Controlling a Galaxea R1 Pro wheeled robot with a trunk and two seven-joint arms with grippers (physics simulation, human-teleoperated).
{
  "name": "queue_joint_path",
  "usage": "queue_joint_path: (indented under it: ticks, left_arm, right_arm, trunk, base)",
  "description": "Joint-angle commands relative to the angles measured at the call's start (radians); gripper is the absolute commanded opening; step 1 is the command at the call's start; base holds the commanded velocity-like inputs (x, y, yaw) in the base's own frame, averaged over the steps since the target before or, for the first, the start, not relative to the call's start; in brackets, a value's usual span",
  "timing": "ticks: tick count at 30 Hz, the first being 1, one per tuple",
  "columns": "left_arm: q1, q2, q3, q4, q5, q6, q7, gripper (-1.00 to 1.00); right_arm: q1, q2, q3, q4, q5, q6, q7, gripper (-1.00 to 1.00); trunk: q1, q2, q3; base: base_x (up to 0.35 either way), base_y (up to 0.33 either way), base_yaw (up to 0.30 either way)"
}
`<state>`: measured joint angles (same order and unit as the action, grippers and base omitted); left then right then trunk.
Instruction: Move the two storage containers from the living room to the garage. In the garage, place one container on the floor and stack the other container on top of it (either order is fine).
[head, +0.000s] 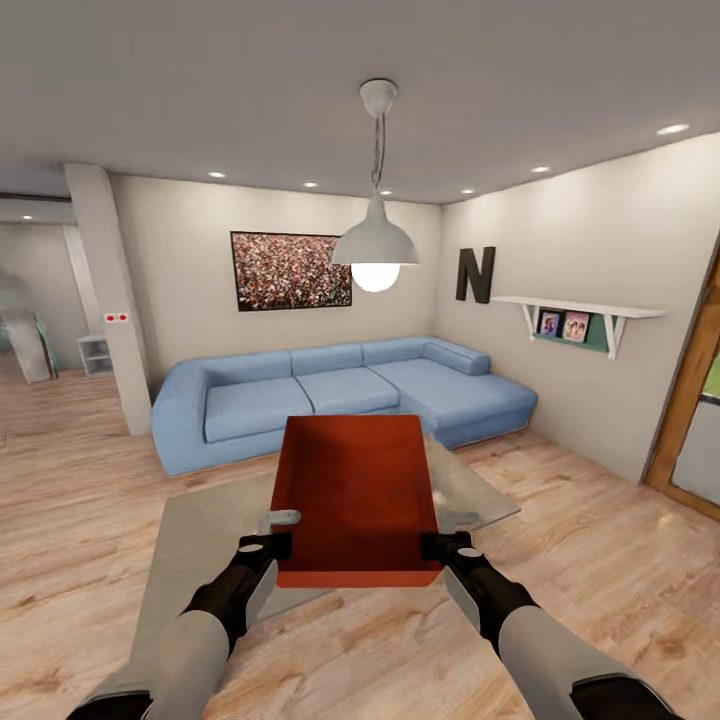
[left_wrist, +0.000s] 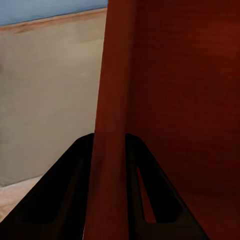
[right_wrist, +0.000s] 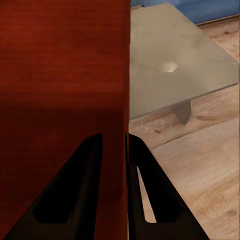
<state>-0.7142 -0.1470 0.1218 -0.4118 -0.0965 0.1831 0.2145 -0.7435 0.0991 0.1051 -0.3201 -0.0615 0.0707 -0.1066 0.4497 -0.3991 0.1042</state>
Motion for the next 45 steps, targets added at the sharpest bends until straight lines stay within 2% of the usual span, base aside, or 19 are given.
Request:
queue_joint_path:
  ticks: [1, 45]
  left_arm:
    - [-0.001, -0.008, 0.016, -0.039, -0.017, 0.006, 0.0, -1.0]
    - [-0.001, -0.008, 0.016, -0.038, -0.015, 0.006, 0.0, -1.0]
  right_arm:
    - [0.001, 0.004, 0.01, 0.001, -0.021, 0.006, -0.001, -1.0]
    - [0.001, 0.004, 0.011, 0.001, -0.021, 0.006, -0.001, -1.0]
  trunk:
    - [0.0, -0.001, -0.001]
    - [0.0, -0.001, -0.001]
  base:
    - [0.0, 0.0, 0.3]
    - [0.0, 0.0, 0.3]
